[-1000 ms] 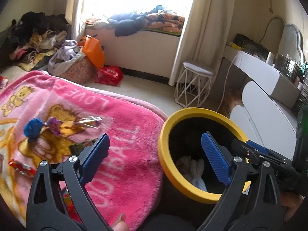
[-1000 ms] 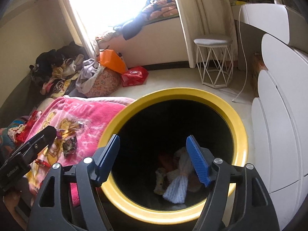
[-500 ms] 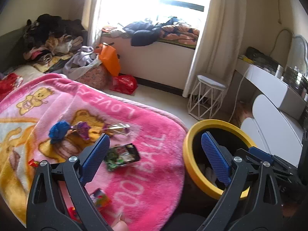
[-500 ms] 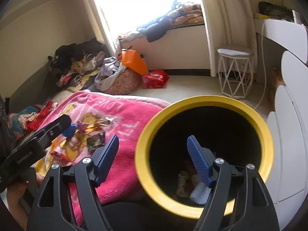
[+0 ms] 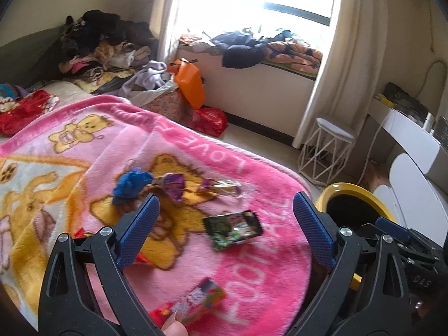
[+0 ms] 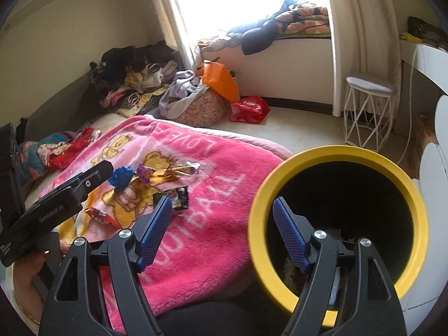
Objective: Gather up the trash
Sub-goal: 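Move both tools back over the remaining trash on the blanket, then grasp the dark green snack packet with the right tool while the left tool grasps the blue glove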
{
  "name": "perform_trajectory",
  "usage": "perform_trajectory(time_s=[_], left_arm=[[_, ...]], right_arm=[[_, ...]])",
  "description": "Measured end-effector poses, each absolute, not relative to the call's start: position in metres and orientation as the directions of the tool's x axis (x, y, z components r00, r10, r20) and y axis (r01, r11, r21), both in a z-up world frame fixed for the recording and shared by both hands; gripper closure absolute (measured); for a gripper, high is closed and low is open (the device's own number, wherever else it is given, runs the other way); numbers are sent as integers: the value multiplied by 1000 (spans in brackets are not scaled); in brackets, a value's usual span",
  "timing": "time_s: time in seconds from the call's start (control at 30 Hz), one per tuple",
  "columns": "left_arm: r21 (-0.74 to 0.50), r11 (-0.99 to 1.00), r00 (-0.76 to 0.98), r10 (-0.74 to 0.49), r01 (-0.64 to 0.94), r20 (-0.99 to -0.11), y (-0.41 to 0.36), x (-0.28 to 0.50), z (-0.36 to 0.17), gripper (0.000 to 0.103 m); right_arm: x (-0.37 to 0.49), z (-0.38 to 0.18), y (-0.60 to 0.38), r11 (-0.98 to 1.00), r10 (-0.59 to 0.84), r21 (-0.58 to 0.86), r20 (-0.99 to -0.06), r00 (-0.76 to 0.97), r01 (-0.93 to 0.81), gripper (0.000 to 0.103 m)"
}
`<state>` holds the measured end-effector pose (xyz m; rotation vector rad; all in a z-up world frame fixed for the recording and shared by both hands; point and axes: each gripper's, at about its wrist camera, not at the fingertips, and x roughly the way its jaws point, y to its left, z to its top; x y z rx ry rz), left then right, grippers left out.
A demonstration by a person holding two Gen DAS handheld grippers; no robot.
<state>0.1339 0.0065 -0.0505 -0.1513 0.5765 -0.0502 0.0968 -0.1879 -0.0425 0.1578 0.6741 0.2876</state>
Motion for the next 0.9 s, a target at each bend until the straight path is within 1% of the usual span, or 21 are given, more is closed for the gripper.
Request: perform_trajectory(time_s=[0.3, 0.73, 0.8, 0.83, 0.9], left_arm=[[-157, 982, 823, 0, -108, -568, 61, 143, -60, 15], [-119, 979, 760, 52, -168, -647, 105, 179, -85, 15], [-115, 979, 748, 51, -169, -662, 109, 187, -90, 17], [-113, 979, 741, 50, -168, -669, 110, 191, -93, 20], [-99, 981, 723, 53, -167, -689, 111, 200, -100, 23]], right_arm=[[124, -49, -145, 940, 341, 209, -625, 702, -271, 31], [178, -89, -96, 928, 365, 232, -717, 593, -290, 31], [186, -96, -92, 928, 367, 242, -735, 571, -284, 31], [191, -99, -91, 927, 369, 252, -741, 561, -278, 31], [198, -103, -88, 928, 369, 259, -749, 551, -269, 31]])
